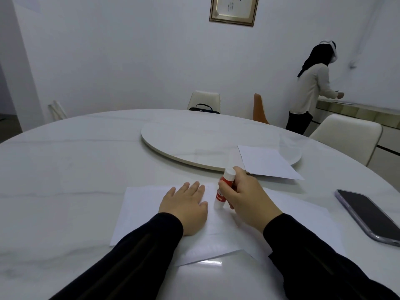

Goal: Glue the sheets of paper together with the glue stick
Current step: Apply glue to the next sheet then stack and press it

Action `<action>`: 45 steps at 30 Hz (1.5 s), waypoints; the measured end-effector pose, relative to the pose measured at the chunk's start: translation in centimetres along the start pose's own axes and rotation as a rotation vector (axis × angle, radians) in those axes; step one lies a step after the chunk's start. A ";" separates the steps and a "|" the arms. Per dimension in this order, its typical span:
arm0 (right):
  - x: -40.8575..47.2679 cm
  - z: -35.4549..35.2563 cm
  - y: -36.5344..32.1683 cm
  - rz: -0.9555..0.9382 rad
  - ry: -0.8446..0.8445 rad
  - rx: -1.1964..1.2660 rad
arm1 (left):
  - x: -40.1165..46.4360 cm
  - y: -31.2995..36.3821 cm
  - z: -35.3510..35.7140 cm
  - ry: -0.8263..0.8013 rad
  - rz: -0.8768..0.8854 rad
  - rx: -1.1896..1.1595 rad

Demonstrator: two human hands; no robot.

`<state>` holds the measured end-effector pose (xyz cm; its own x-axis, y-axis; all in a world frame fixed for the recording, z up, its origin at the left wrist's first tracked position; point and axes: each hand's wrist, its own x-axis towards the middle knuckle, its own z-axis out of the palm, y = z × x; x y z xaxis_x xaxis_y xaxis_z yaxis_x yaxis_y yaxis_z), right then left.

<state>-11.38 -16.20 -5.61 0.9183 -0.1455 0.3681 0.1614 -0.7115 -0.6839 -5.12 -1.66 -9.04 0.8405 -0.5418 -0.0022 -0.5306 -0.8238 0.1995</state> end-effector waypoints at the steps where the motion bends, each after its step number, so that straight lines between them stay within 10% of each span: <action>1: -0.7 -0.2 -0.1 -0.002 -0.005 -0.003 | 0.0 0.0 0.0 -0.005 0.000 -0.001; 9: -3.4 -1.2 0.3 0.041 0.011 0.090 | 0.0 0.0 -0.1 -0.027 -0.006 0.002; 16: -2.8 -3.0 2.1 0.278 0.398 0.795 | -0.2 -0.3 -1.3 -0.076 -0.206 0.058; 19: -2.7 -3.0 2.5 0.251 0.466 0.725 | -0.7 -0.8 -2.8 -0.012 -0.251 0.179; 24: -2.7 -2.1 1.9 0.170 0.441 0.612 | -2.2 -2.0 -3.3 -0.102 0.178 0.029; 31: -1.9 -0.5 0.0 0.029 0.270 0.441 | -2.5 0.9 -1.0 0.169 0.069 0.157; 45: -0.5 0.7 -0.6 0.005 0.073 0.059 | -1.6 0.1 0.1 0.017 0.089 0.008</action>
<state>-11.68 -15.25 -5.83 0.8909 -0.1998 0.4079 0.1799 -0.6693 -0.7208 -6.56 -0.88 -9.09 0.7916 -0.6102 0.0321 -0.6042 -0.7737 0.1904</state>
